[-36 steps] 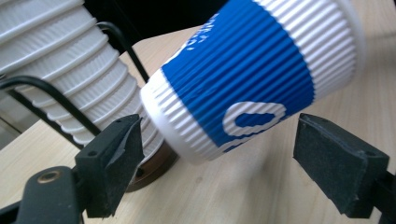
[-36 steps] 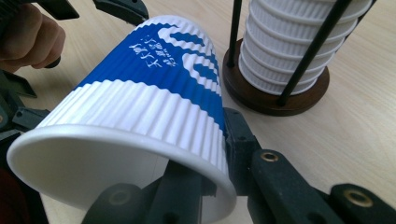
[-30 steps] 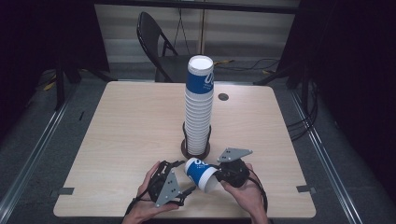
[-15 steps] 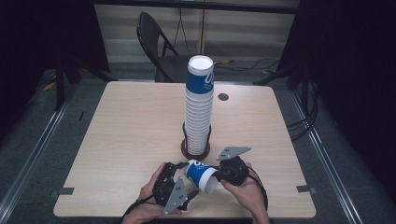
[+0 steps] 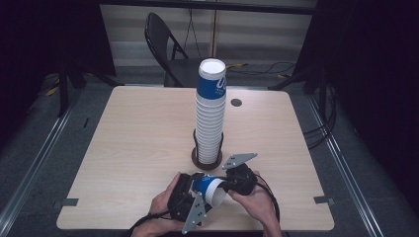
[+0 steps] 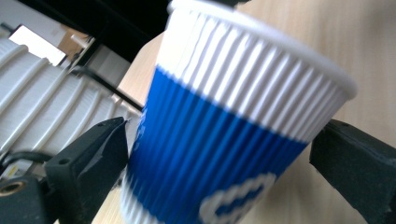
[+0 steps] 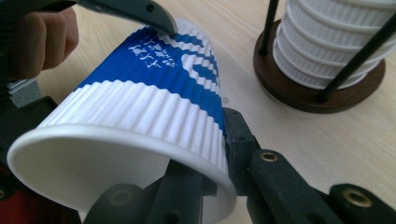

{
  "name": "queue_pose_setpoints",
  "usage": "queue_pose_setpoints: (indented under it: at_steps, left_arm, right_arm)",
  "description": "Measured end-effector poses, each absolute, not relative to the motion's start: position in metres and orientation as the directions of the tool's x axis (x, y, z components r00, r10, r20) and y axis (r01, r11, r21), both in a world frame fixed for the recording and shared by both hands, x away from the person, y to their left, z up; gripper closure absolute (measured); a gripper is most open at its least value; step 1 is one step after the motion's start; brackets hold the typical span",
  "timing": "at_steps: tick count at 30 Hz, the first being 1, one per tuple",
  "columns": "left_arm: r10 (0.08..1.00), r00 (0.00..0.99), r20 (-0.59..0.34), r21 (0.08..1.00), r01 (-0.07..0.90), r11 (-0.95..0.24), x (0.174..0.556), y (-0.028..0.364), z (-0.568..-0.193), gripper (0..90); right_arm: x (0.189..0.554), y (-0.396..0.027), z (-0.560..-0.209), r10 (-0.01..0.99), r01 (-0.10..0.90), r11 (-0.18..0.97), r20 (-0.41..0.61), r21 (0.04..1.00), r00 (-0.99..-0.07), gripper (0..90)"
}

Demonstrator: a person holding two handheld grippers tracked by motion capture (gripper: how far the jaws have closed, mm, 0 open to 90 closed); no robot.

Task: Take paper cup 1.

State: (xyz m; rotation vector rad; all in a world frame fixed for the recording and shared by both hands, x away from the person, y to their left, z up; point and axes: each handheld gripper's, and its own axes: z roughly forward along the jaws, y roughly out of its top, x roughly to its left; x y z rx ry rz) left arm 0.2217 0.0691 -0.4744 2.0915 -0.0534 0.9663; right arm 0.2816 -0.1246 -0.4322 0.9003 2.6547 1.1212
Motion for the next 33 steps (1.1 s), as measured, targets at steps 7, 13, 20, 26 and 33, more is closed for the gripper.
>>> queue_pose_setpoints:
  at_steps: [7,13,20,26,33]
  left_arm:
    - [0.260,0.704,0.661,0.645,-0.356,-0.676,0.218,0.063,-0.471,4.5]
    - [0.248,0.702,0.668,0.642,-0.374,-0.670,0.219,0.058,-0.471,8.0]
    - [0.242,0.696,0.676,0.639,-0.391,-0.662,0.217,0.057,-0.469,11.0]
    - [0.248,0.705,0.665,0.657,-0.393,-0.644,0.217,0.056,-0.468,13.1]
    - [0.259,0.715,0.649,0.675,-0.386,-0.628,0.219,0.056,-0.468,13.5]
  right_arm:
    - [0.283,-0.124,-0.433,0.560,0.483,0.529,0.140,0.698,-0.816,85.5]
    - [0.283,-0.125,-0.433,0.556,0.489,0.518,0.159,0.702,-0.816,85.8]
    - [0.283,-0.125,-0.434,0.548,0.501,0.502,0.188,0.705,-0.815,86.5]
    - [0.283,-0.122,-0.434,0.544,0.511,0.490,0.210,0.706,-0.813,87.3]
    - [0.284,-0.122,-0.435,0.548,0.524,0.480,0.225,0.704,-0.805,87.6]
